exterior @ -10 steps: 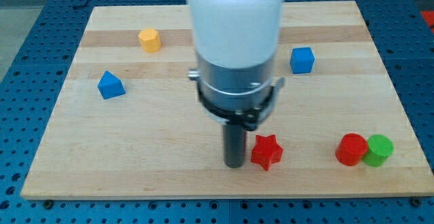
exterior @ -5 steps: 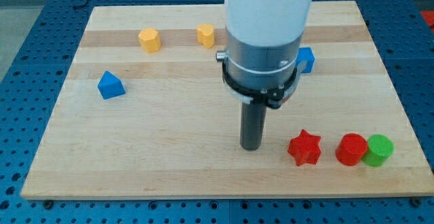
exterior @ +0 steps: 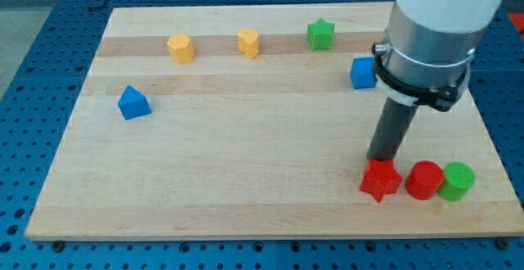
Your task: Move red star closer to the red circle
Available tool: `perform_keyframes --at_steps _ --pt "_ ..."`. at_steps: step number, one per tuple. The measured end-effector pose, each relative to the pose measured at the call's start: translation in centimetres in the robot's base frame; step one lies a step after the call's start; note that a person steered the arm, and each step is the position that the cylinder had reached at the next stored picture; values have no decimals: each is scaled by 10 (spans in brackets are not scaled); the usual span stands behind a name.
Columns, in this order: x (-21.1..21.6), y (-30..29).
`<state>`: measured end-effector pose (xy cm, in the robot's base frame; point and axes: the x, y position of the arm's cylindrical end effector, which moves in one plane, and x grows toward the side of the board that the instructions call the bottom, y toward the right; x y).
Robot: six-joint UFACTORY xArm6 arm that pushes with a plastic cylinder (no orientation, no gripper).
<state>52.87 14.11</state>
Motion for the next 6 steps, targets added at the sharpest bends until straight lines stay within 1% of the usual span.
perform_keyframes --at_steps 1,2,3,4,6 --pt "0 0" --pt "-4 -19" --pt "-3 -52" --pt "16 -61" --pt "19 -39"
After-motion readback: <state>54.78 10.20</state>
